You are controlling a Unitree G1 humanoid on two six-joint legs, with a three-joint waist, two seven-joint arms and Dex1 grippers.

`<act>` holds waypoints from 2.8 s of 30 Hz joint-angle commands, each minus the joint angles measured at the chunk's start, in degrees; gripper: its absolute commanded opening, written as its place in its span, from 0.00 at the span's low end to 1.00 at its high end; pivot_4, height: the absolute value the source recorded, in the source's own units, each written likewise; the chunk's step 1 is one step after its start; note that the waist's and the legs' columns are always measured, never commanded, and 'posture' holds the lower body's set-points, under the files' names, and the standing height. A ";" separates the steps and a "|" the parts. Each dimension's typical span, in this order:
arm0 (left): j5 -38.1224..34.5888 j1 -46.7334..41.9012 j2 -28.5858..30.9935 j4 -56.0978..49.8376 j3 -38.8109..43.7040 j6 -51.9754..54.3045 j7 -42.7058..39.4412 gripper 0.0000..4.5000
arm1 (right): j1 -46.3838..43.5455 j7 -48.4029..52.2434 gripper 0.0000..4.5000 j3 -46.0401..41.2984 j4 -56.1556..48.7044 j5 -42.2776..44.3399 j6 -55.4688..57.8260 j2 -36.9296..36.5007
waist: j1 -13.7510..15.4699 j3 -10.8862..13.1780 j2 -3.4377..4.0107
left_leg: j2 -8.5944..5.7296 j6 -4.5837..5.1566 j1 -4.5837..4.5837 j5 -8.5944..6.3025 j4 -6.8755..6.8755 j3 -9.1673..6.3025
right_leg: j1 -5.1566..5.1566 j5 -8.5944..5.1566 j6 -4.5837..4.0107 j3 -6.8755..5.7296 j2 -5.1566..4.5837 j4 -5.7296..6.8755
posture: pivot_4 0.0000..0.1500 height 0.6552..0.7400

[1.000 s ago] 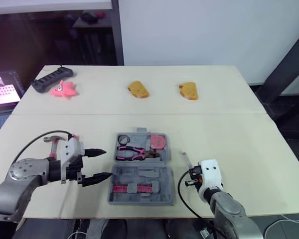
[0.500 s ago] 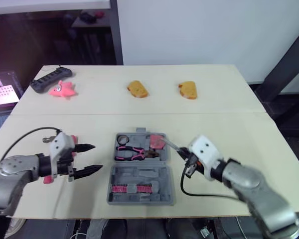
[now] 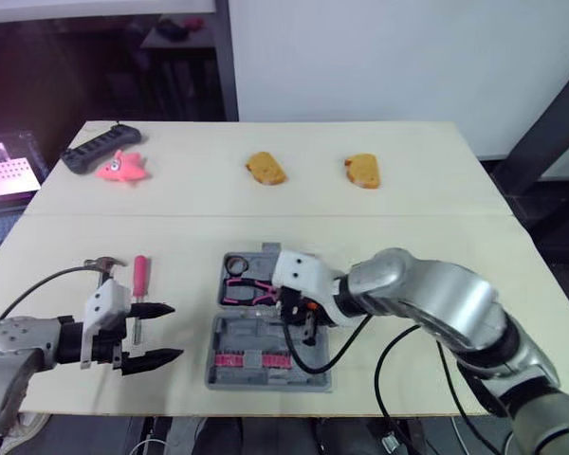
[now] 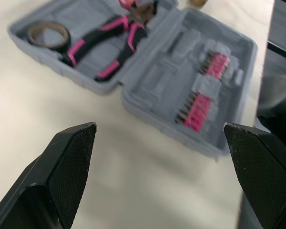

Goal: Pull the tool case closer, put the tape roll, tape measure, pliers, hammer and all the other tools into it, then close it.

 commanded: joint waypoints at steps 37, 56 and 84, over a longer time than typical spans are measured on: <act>-1.12 3.26 -2.97 0.39 3.34 -6.67 -0.09 1.00 | -8.58 -14.59 0.01 9.96 21.75 0.15 0.38 17.92 | -1.38 0.01 0.03 | 0.03 0.00 -0.03 0.00 -0.05 0.02 | -0.52 -0.02 -0.04 0.05 0.10 0.60 | 1.00 1.00; -0.90 3.53 -2.85 -0.59 2.92 -6.88 0.77 1.00 | -7.47 -15.45 0.01 10.83 25.29 -1.55 -0.48 21.49 | -2.29 0.02 0.03 | 0.03 0.00 -0.04 0.00 -0.06 0.01 | -0.52 -0.02 -0.03 0.05 0.09 0.60 | 1.00 1.00; -1.38 3.79 -2.72 -2.58 1.99 -3.80 1.58 1.00 | -7.37 -14.22 0.95 9.19 26.64 -5.20 -4.02 23.45 | -2.38 0.02 0.04 | 0.03 0.00 -0.04 0.00 -0.06 0.01 | -0.53 -0.01 -0.04 0.05 0.10 0.61 | 1.00 1.00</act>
